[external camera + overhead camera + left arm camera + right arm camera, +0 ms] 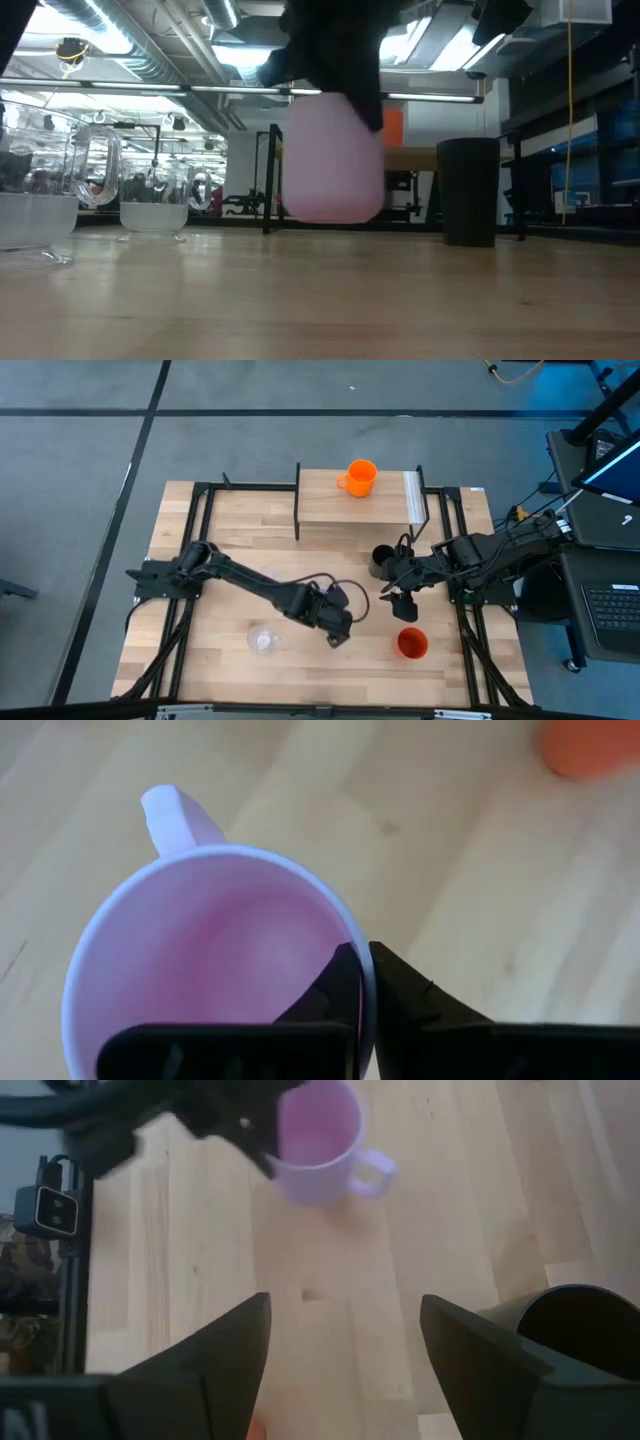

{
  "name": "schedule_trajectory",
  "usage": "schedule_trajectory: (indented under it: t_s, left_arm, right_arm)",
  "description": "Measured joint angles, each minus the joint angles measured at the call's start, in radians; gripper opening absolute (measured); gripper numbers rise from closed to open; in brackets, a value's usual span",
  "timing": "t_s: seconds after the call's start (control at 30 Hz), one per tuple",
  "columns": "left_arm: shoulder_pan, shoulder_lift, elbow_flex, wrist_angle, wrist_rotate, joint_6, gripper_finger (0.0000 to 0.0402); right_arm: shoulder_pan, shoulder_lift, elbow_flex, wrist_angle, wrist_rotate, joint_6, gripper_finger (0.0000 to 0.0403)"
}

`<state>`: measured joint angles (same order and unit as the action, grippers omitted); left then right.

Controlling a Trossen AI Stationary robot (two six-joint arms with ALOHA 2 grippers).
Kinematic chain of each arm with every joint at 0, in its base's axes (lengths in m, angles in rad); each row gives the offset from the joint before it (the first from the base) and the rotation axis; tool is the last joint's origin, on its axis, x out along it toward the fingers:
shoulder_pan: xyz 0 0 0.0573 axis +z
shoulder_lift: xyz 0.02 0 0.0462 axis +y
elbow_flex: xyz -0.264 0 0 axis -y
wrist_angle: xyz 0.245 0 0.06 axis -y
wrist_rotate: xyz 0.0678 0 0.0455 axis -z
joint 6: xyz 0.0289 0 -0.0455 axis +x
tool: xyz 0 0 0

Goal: Stack small to large cups/mugs on shelf
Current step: Put the purple mug on the shelf

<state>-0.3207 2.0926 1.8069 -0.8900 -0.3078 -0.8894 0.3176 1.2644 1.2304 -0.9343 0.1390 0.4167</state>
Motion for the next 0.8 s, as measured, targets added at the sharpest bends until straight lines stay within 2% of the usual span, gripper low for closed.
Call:
schedule_trajectory:
  t_s: [0.33, 0.53, 0.8]
  left_arm:
    - [0.102, 0.019, -0.002, -0.008, -0.025, -0.052, 0.0002]
    - [0.117, 0.048, -0.004, -0.011, -0.040, -0.077, 0.0003]
    - [0.122, 0.064, -0.006, 0.002, -0.023, -0.056, 0.0058]
  right_arm:
    - [0.000, 0.000, 0.000, 0.000, 0.000, -0.001, 0.0259]
    - [0.000, 0.000, 0.000, -0.003, 0.000, -0.003, 0.0259]
    - [0.000, 0.001, 0.000, -0.012, 0.000, -0.008, 0.0259]
